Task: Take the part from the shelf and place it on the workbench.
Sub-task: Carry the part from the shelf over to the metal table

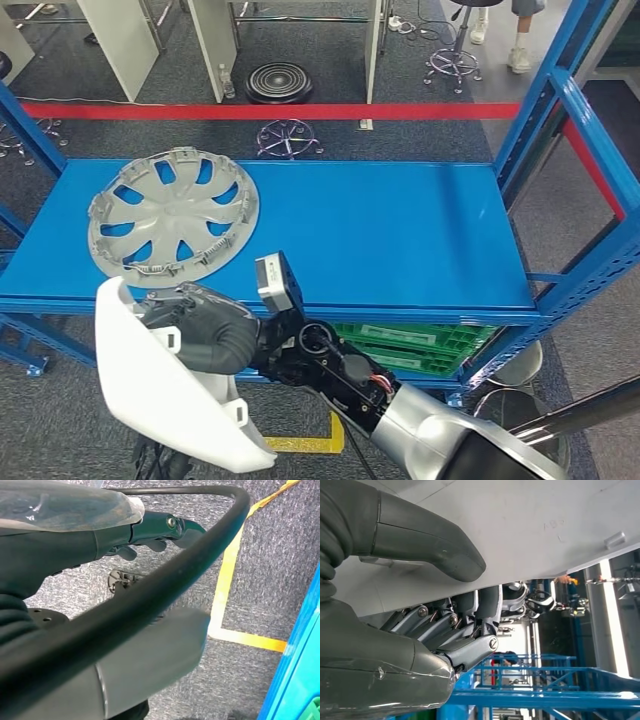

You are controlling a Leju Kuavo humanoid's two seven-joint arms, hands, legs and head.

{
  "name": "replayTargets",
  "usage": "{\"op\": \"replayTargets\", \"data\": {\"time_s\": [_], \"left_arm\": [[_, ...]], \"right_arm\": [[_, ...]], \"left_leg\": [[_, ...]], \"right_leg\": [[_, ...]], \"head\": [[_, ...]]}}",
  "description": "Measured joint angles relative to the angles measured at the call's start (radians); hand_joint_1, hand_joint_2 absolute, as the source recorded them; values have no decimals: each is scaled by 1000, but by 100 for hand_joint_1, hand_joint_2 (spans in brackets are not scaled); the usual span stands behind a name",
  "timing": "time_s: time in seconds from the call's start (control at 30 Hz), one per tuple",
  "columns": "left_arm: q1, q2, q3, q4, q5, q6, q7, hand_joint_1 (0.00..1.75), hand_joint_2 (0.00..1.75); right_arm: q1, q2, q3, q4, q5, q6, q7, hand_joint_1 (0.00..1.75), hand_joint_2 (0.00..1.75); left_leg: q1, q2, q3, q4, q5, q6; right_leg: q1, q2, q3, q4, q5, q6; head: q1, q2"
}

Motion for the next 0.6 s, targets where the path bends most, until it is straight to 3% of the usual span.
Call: {"op": "replayTargets", "data": {"time_s": [0.33, 0.6], "left_arm": [[-5, -7, 0, 0, 0, 23, 8, 0, 175], [-12, -14, 0, 0, -3, 30, 61, 0, 175]], "right_arm": [[10, -5, 0, -29, 0, -4, 8, 175, 175], [13, -5, 0, -34, -2, -11, 20, 175, 175]], "left_leg": [[0, 0, 0, 0, 0, 0], [0, 0, 0, 0, 0, 0]], "right_leg": [[0, 0, 0, 0, 0, 0], [0, 0, 0, 0, 0, 0]], "head": [[0, 0], [1, 0]]}}
